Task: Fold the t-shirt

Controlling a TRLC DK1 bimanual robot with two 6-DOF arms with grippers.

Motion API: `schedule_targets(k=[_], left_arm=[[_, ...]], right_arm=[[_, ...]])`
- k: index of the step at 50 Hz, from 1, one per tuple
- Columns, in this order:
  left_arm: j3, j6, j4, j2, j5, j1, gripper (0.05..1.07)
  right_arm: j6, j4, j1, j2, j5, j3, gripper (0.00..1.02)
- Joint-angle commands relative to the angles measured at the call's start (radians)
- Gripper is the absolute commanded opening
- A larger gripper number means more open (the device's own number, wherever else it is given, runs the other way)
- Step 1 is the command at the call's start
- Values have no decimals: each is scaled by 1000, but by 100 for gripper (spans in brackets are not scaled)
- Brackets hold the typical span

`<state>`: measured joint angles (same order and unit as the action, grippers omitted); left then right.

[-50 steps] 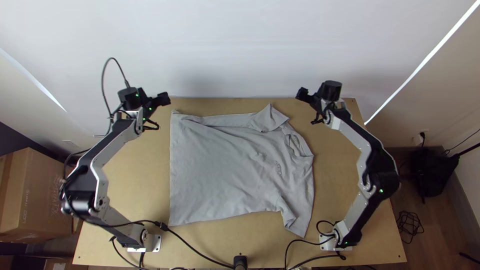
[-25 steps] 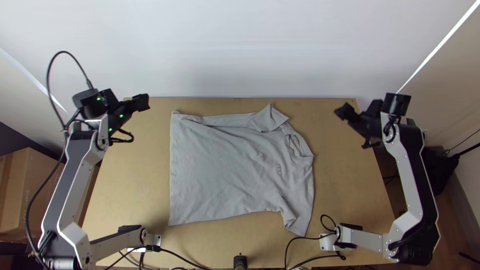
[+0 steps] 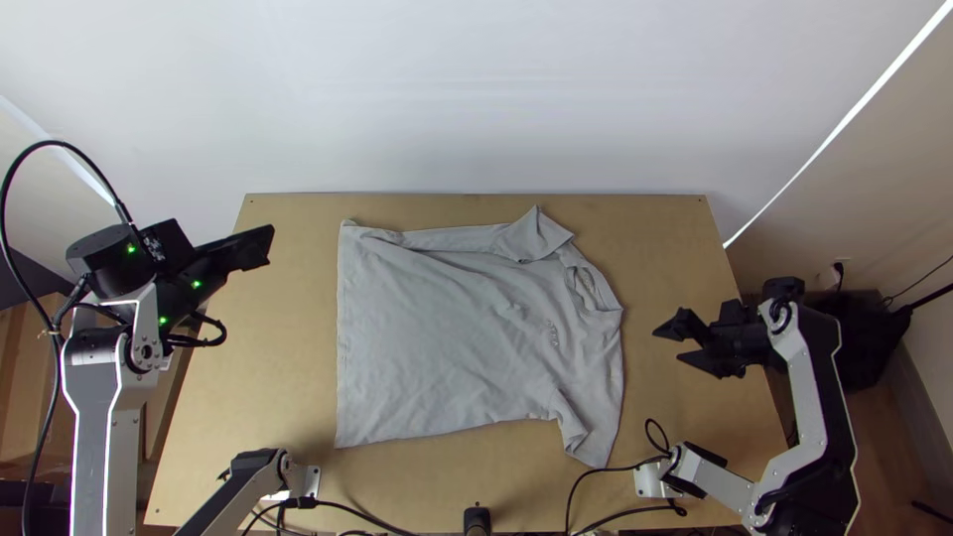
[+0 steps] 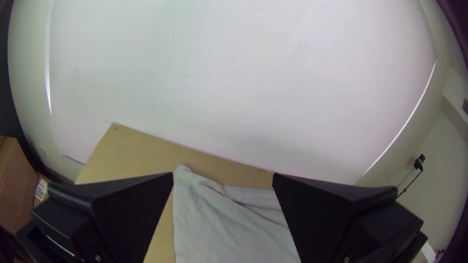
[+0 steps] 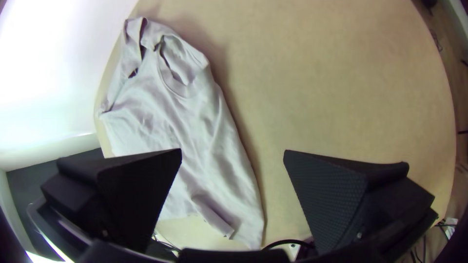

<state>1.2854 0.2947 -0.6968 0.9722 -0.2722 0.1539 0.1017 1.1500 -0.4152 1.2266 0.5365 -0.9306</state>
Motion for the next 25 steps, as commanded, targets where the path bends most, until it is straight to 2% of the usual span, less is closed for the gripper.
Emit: schedule_targets(k=[1, 7, 18, 20, 25], left_arm=[[11, -12, -64, -18, -22, -33, 103], [-1, -17, -93, -30, -22, -60, 103], [-21, -17, -95, -56, -22, -60, 103], [-24, -17, -95, -61, -22, -60, 103], [-32, -22, -95, -69, -21, -60, 103]], right_arm=[[-77, 31, -5, 17, 14, 92, 95], [-108, 31, 12, 22, 16, 161, 86], [-96, -6, 79, 76, 16, 220, 86], [-94, -12, 85, 94, 16, 222, 81], [-86, -38, 107, 132, 16, 227, 79]])
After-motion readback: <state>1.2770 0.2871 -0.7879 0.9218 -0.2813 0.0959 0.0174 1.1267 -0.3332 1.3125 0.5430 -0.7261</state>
